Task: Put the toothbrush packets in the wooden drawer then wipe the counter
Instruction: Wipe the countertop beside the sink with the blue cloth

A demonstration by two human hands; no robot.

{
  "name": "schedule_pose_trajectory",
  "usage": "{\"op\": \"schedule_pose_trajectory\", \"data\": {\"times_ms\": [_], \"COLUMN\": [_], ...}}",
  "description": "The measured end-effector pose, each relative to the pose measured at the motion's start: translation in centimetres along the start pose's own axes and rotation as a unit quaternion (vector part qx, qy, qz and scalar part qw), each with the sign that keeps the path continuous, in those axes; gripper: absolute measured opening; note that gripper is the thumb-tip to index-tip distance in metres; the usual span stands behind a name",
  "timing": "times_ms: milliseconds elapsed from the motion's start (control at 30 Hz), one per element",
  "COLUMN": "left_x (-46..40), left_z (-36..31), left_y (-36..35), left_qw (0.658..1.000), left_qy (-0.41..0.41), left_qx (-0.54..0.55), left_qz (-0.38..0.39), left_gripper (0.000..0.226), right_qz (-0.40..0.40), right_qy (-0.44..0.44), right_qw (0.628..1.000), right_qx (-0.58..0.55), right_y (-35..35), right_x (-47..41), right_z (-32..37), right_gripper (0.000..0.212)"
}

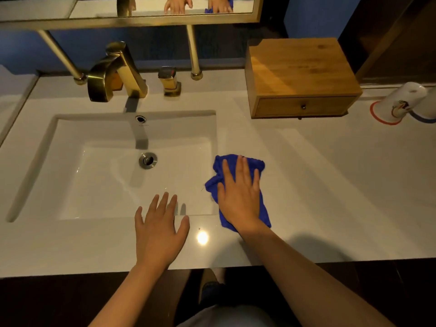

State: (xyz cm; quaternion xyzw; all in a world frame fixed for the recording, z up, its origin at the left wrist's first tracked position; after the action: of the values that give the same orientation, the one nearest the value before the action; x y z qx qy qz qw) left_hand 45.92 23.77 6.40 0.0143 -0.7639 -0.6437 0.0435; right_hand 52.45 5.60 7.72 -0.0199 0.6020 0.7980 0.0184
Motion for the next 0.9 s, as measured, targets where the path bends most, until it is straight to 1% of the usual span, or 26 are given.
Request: {"op": "schedule_pose_trajectory", "data": {"times_ms": [133,233,333,400,500,567,633,733,900], "left_x": [-0.1,-0.1,0.0,0.0,0.0,0.0,0.0,0.0,0.0], "left_z": [0.1,0.0,-0.1,-0.1,-0.2,-0.3,-0.2,-0.2,-0.3], "left_y": [0.0,0.1,0.1,0.1,0.2,0.2,0.3,0.1,0.2], "left_qw": [1.000,1.000,1.000,1.000,1.000,1.000,1.000,1.000,1.000], "left_qy": [0.002,0.003,0.002,-0.001,-0.003,-0.003,-0.003,-0.004,0.000], "left_qx": [-0.011,-0.013,-0.018,-0.018,-0.017,-0.017,-0.018,-0.019,-0.009], "left_qz": [0.001,0.000,0.004,0.006,0.006,0.006,0.007,0.009,0.011], "left_gripper": [0.073,0.074,0.075,0.075,0.076,0.076,0.075,0.074,0.072], "right_qz": [0.032,0.048,0.039,0.021,-0.017,-0.060,-0.101,-0.106,-0.081], "right_qy": [0.055,0.100,0.094,0.051,-0.056,-0.141,-0.207,-0.256,-0.284], "right_qw": [0.998,0.994,0.994,0.997,0.998,0.988,0.973,0.961,0.955], "right_qx": [-0.007,-0.017,-0.048,-0.048,-0.022,-0.020,-0.027,-0.012,-0.001], "right_y": [-1.0,-1.4,-0.8,-0.1,1.0,2.1,3.3,3.7,3.8], "right_x": [-1.2,-1.3,-0.5,0.5,2.1,3.1,3.5,2.3,-3.1], "right_z": [3.3,4.4,3.5,1.6,-3.1,-6.9,-10.0,-12.7,-15.3], "right_gripper": [0.052,0.049,0.048,0.049,0.050,0.049,0.048,0.050,0.055]}}
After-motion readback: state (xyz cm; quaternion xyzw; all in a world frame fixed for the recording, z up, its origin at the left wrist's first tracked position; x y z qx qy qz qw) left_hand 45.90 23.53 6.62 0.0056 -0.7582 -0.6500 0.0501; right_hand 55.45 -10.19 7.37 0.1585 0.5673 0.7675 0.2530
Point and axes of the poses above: each hand's wrist, its own x-axis away from the middle knuckle, its own y-axis out of the back of the hand, z = x × y, the point moved 9 cm from there along -x, towards the middle knuckle, and after that the axes turned 6 degrees about -z, right-handed, at the moved point
